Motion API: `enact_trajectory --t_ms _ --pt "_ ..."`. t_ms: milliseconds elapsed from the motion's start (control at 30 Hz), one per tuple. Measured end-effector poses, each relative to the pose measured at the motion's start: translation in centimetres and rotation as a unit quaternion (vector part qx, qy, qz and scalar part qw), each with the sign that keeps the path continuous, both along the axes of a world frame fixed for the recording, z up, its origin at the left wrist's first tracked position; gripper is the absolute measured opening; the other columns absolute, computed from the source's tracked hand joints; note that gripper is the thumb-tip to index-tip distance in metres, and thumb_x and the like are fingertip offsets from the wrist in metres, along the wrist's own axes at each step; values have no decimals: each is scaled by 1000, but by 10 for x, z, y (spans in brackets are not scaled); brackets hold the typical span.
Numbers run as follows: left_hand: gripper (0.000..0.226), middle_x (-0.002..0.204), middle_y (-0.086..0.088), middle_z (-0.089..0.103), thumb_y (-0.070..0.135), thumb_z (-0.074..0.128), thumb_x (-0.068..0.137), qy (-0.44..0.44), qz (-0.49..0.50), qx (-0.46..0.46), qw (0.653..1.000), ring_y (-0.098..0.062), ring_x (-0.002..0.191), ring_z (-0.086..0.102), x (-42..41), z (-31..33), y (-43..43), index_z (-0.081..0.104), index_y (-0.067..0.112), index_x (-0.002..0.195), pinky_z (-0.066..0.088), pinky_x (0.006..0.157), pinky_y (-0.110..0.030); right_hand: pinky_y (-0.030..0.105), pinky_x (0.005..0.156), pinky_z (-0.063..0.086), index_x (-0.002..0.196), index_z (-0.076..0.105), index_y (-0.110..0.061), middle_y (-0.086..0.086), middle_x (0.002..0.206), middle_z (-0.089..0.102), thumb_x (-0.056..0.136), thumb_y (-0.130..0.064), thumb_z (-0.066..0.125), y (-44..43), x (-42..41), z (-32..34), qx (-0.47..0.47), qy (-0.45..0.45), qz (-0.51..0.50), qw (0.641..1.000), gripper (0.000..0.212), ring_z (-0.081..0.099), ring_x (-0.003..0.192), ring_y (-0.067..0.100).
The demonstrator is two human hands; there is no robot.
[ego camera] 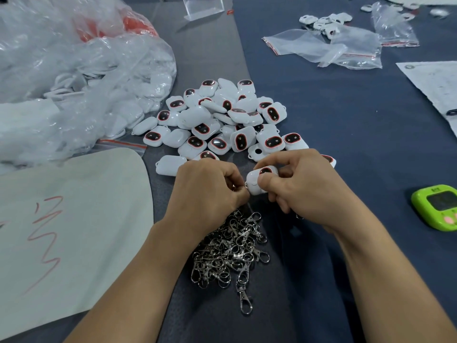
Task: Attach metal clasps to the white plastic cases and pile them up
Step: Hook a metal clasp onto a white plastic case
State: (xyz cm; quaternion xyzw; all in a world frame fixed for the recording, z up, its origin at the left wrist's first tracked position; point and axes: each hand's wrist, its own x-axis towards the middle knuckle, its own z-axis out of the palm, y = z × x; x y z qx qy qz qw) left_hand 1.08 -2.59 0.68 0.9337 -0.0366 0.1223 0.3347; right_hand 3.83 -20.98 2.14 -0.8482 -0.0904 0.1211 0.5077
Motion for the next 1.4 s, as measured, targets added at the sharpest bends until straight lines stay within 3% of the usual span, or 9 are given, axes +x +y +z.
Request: enact_trajectory --t_ms 100,200,400,600,700,833,933,1100,1400 --pt "10 58 11 67 37 75 64 -24 -13 23 999 -10 57 63 -2 3 -2 75 27 66 54 63 -38 26 56 44 93 75 -27 -2 59 68 90 -23 68 1 0 -3 -35 -31 1 999 9 54 45 5" --pt "13 59 10 67 39 72 65 -28 -18 37 999 -13 58 63 -2 3 -3 75 26 67 54 63 -40 25 57 43 93 75 -28 -2 60 68 89 -23 69 0 -1 -3 -37 -32 0 999 8 55 46 4" --pt "10 56 17 63 32 84 66 -20 -3 -10 1000 -3 59 59 1 0 0 75 31 72 54 64 -32 26 48 44 94 75 -22 9 60 67 93 -15 68 -1 2 0 44 25 -12 999 10 51 43 17" --pt "8 63 18 65 34 80 65 -20 -8 -49 999 -3 59 60 2 -4 4 76 33 71 49 57 -21 19 46 41 92 76 -20 11 59 66 92 -11 68 -2 4 -1 81 53 -16 995 12 49 40 15" --pt "8 59 15 65 30 83 67 -15 -10 -90 996 -2 52 56 4 -6 7 77 33 72 44 52 -14 17 47 41 98 76 -18 13 61 67 94 -10 67 -3 6 -2 96 67 -19 993 12 49 41 14" --pt "14 61 6 68 24 86 69 1 -29 -186 982 -4 52 55 7 -6 10 80 33 78 47 50 -21 16 44 38 101 75 -14 9 60 66 96 -9 65 -4 6 0 128 86 -21 988 12 47 40 13" --pt "23 63 2 67 23 86 66 25 -54 -223 973 -4 52 51 9 -4 14 81 32 86 42 51 -17 18 43 35 102 75 -12 9 60 63 98 -10 63 -4 5 3 158 107 -18 981 13 45 39 13" --pt "22 69 1 73 24 87 66 57 -56 -283 956 -7 60 62 11 -2 16 81 34 84 50 59 -20 23 45 32 101 75 -9 13 62 62 99 -9 60 -4 4 7 196 126 -8 972 16 42 41 15" --pt "22 62 9 72 13 92 67 47 -48 -221 973 2 54 58 6 5 14 80 32 70 43 54 -11 18 40 31 102 75 -4 10 58 62 96 -2 59 -4 2 10 190 126 -7 974 17 37 38 12"
